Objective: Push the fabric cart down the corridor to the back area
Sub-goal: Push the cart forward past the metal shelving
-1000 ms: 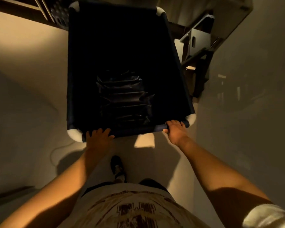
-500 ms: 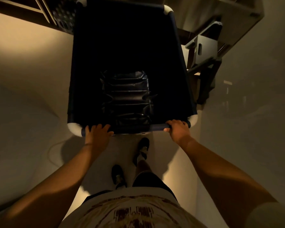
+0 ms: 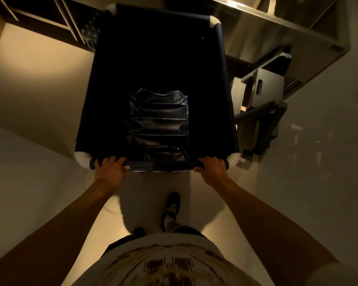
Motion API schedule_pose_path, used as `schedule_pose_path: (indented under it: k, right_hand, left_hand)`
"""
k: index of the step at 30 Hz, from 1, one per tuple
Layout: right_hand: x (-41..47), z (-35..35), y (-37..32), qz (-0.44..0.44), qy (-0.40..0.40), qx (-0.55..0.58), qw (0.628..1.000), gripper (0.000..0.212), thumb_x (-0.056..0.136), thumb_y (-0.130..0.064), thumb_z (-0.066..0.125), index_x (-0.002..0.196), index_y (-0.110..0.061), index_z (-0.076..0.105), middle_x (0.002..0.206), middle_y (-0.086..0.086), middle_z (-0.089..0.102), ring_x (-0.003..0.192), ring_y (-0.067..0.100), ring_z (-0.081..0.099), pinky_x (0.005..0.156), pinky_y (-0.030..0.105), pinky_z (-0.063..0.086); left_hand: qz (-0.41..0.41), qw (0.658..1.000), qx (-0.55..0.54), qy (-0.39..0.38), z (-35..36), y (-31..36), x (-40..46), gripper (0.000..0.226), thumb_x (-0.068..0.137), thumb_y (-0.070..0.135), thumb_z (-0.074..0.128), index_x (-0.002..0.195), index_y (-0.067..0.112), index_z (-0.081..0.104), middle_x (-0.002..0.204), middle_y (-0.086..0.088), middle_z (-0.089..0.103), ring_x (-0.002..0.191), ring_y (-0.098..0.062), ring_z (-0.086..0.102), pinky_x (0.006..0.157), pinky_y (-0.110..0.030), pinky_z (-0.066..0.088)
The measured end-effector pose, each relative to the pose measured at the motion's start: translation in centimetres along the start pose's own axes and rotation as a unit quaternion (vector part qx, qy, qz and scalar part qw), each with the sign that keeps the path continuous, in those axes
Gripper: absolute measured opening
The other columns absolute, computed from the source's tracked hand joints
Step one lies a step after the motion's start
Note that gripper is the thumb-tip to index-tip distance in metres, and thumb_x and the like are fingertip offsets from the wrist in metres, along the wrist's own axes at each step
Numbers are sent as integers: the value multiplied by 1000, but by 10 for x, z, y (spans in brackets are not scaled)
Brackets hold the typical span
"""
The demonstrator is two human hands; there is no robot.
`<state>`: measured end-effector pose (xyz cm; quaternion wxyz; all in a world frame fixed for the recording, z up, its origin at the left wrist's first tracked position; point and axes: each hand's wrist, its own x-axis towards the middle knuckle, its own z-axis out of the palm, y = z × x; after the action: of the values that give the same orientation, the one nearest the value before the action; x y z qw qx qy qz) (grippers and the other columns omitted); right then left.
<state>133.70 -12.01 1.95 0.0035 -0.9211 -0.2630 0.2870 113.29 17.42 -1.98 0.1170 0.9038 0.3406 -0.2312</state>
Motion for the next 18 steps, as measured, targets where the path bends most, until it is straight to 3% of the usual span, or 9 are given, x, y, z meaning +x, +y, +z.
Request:
schedule_pose_path:
  k: [18]
  right_hand:
    - [55, -30, -2, -20, 9, 1, 1000, 41, 104, -49, 51, 138, -28, 61, 129, 5, 67, 127, 27, 58, 118, 44, 35]
  left_hand:
    - [-18, 1000, 7, 5, -29, 14, 50, 46, 100, 44, 42, 145, 34, 45, 142, -10, 53, 135, -34, 45, 117, -58, 23]
